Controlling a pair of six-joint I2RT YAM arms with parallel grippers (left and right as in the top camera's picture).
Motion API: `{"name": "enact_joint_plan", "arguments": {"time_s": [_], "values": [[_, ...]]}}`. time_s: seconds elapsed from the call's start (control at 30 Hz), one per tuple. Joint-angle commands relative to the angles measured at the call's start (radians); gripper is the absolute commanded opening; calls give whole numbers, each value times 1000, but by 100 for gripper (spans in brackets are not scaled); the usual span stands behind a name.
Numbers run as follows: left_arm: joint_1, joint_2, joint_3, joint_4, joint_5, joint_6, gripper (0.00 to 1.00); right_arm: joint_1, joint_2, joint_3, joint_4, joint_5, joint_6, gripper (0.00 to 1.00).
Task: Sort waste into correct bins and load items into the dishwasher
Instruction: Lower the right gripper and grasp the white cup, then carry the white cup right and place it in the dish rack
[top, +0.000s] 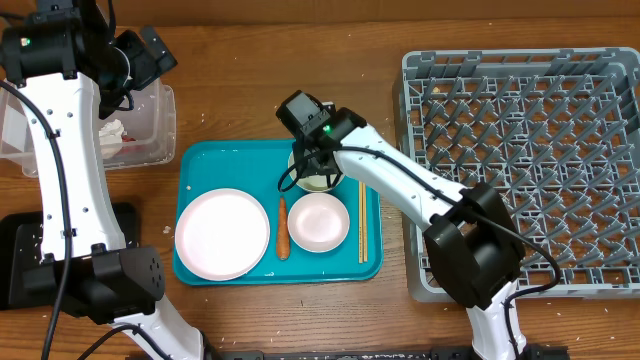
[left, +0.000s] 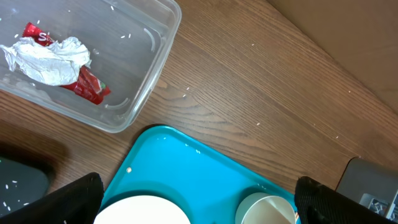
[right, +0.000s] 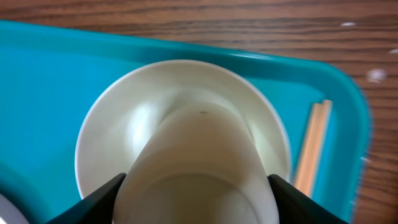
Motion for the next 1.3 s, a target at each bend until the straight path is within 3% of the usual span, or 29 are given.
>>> {"name": "enact_joint_plan", "arguments": {"time_s": [0.0, 0.3, 0.53, 0.77, 1.03, 1.1, 1.2, 1.27], "values": [[4, -4, -4, 1, -7, -14, 100, -11, -28, 118, -57, 88, 1, 63], [4, -4, -4, 1, -7, -14, 100, -133, -136, 376, -298, 231, -6, 62], [4, -4, -4, 1, -7, -14, 100, -473, -243, 401, -344, 190, -59, 62], [4, -4, -4, 0, -7, -14, 100, -869, -201, 374, -357, -48, -151, 62], [4, -4, -4, 1, -7, -14, 100, -1108, -139, 294, -332, -197, -218, 66], [4, -4, -4, 1, -7, -14, 100, -1126, -130, 281, -333, -197, -219, 73], [4, -4, -4, 1, -7, -14, 100, -1133, -126, 269, -336, -197, -220, 98], [4, -4, -4, 1, -7, -14, 100, -1130, -126, 269, -342, -197, -221, 100]]}}
